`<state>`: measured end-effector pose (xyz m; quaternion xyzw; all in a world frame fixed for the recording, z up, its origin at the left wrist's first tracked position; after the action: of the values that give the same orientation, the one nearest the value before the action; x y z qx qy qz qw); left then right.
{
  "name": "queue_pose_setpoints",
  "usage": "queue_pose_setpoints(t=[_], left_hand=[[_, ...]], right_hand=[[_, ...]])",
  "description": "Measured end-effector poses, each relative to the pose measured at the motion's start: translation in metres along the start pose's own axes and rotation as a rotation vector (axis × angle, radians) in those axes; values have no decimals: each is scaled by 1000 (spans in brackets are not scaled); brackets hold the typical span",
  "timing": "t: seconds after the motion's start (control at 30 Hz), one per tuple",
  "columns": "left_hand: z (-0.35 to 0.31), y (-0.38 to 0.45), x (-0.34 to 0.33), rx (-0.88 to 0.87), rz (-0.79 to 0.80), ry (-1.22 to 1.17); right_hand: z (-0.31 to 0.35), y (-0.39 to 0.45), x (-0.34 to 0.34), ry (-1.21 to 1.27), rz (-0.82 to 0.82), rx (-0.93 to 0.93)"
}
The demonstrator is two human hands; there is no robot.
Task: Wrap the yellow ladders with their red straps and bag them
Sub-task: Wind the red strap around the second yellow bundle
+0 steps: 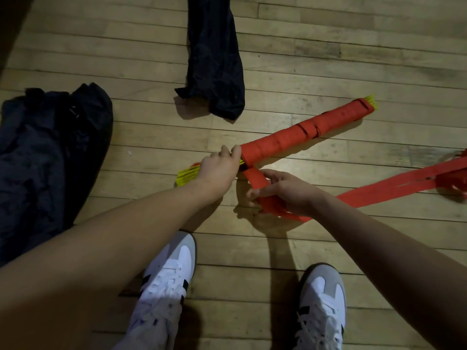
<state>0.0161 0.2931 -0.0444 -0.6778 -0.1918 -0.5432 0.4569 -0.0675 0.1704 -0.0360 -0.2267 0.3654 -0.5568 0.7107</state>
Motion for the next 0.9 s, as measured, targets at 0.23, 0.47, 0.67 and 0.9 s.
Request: queue_pose_setpoints(t=[0.23,0.47,0.67,0.9], left_hand=[[2,1,2,-35,-74,78],[0,-17,-13,-153,23,-4],[4,-14,-5,25,21,-130],[8,-2,5,58,20,-52]], right_hand=[[7,-1,-1,51,-59,18],[0,3,-4,-114,-142,4],[-9,0,-3,-87,-154,-58],[2,2,-5,-114,-191,-38]])
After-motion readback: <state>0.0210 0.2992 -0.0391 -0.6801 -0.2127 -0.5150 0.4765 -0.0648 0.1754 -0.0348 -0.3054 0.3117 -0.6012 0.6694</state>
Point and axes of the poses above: each hand's wrist, its own y-axis towards the middle knuckle, its own x-axis out of the back of the hand, z = x × y, the point moved 4 cm from there along y, towards the middle knuckle, and after that the axes turned 5 degrees about z, right-handed, at the moved point
